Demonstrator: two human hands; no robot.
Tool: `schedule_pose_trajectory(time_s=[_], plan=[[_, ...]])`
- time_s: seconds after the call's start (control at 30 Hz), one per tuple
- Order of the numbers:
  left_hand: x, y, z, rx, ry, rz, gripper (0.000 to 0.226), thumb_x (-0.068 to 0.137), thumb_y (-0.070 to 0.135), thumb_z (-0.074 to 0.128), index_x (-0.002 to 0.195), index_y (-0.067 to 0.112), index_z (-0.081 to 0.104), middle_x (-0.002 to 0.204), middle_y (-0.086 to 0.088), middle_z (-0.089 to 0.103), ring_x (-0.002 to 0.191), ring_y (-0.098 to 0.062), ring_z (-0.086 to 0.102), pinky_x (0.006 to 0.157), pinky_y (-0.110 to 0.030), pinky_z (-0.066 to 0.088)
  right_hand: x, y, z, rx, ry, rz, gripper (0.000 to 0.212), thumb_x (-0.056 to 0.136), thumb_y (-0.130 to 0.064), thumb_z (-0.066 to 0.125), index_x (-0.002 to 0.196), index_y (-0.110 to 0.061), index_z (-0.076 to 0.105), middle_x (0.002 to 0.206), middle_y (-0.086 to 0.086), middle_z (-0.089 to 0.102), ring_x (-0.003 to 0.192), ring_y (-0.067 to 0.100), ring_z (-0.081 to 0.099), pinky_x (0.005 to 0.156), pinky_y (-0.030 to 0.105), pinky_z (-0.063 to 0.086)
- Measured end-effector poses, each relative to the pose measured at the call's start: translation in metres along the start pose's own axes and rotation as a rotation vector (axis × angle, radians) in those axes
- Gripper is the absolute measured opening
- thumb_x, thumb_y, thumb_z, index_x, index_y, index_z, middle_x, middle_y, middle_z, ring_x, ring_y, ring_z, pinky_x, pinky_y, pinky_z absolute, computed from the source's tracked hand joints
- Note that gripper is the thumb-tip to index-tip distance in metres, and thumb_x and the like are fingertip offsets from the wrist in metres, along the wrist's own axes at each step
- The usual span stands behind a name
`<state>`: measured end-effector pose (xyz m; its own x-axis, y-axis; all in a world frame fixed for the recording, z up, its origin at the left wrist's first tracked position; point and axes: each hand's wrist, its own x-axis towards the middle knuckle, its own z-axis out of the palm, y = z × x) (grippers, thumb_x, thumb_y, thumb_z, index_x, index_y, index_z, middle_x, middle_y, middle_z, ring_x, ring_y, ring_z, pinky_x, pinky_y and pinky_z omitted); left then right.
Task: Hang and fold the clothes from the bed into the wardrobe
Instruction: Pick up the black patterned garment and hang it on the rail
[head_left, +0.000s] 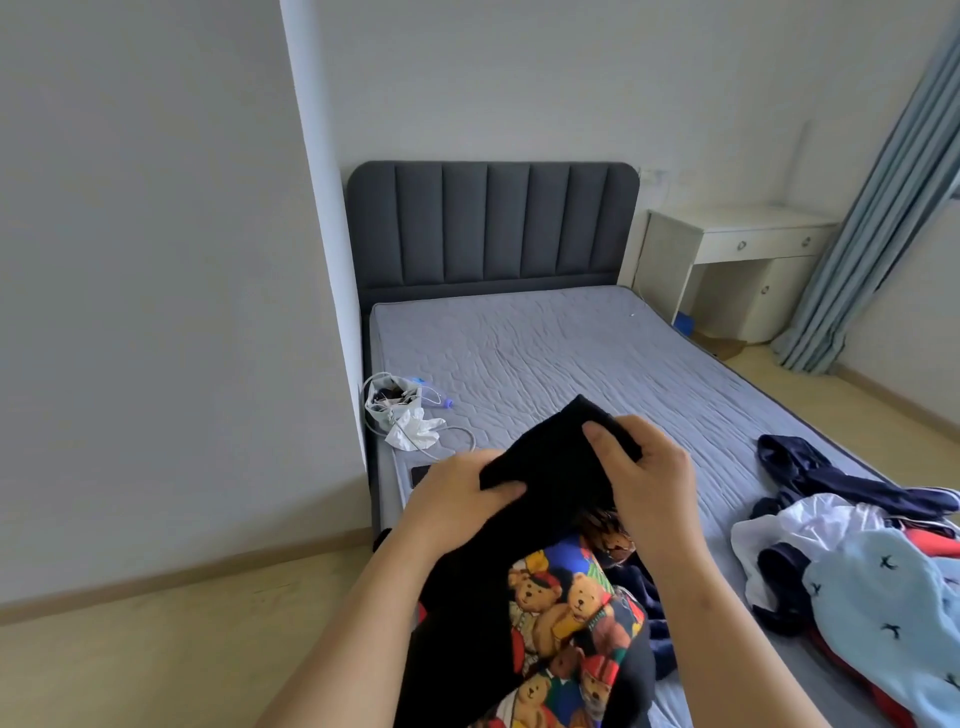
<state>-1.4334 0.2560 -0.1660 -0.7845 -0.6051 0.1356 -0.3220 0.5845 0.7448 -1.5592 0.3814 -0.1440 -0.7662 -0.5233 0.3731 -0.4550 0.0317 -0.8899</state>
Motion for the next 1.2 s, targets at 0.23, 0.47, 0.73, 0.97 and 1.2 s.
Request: schedule_pose_trajectory(time_s=[0.23, 0.47, 0.73, 0.97, 1.2], plan=[[0.019, 0.028, -0.011, -1.209, 0.508, -0.329, 0.015, 0.088, 0.007, 0.057, 0.087, 0.018, 0.067, 0.082, -0.003, 0.071, 0.075, -0.015, 0.067, 0.066, -0.026, 0.053, -0.016, 0.016, 0.009, -0.053, -0.192, 0.321, 0.066, 0.069, -0.044, 0.075, 0.125, -0.032, 0.045, 0.128, -0.001, 0.046, 0.119, 0.019, 0.046, 0.100, 0.045, 0.041], [0.017, 0.026, -0.015, -1.376, 0.484, -0.345, 0.031, 0.092, 0.012, 0.054, 0.122, 0.002, 0.056, 0.115, -0.019, 0.063, 0.105, -0.028, 0.061, 0.089, -0.036, 0.049, -0.024, 0.018, 0.005, 0.199, -0.429, 0.723, 0.030, 0.077, -0.018, 0.073, 0.103, -0.016, 0.058, 0.084, 0.013, 0.071, 0.068, 0.024, 0.071, 0.060, 0.033, 0.057], [-0.007, 0.016, -0.014, -0.581, 0.291, -0.107, 0.097, 0.074, 0.029, 0.076, 0.145, 0.037, 0.010, 0.148, 0.008, 0.017, 0.131, -0.003, 0.018, 0.105, -0.027, 0.020, -0.018, 0.017, 0.005, 0.661, 0.103, 0.776, 0.008, 0.087, 0.004, 0.048, 0.090, -0.003, 0.048, 0.070, 0.014, 0.052, 0.051, 0.023, 0.056, 0.050, 0.028, 0.049], [-0.022, 0.003, 0.034, -0.428, -0.117, -0.137, 0.069, 0.074, 0.005, 0.073, 0.130, 0.030, 0.042, 0.118, 0.002, 0.057, 0.104, -0.008, 0.057, 0.092, -0.022, 0.045, -0.022, -0.002, 0.017, 0.970, -0.013, 0.594, 0.017, 0.091, 0.006, 0.047, 0.090, -0.011, 0.049, 0.086, 0.014, 0.062, 0.062, 0.019, 0.069, 0.053, 0.031, 0.057], [-0.015, 0.008, 0.013, -0.946, 0.176, -0.290, 0.028, 0.080, -0.008, 0.060, 0.086, 0.018, 0.068, 0.071, 0.003, 0.072, 0.066, -0.010, 0.069, 0.057, -0.019, 0.053, -0.045, 0.032, 0.023, 0.578, -0.309, 0.516, 0.055, 0.082, 0.012, 0.055, 0.120, -0.027, 0.044, 0.123, 0.005, 0.048, 0.111, 0.023, 0.053, 0.093, 0.036, 0.047]])
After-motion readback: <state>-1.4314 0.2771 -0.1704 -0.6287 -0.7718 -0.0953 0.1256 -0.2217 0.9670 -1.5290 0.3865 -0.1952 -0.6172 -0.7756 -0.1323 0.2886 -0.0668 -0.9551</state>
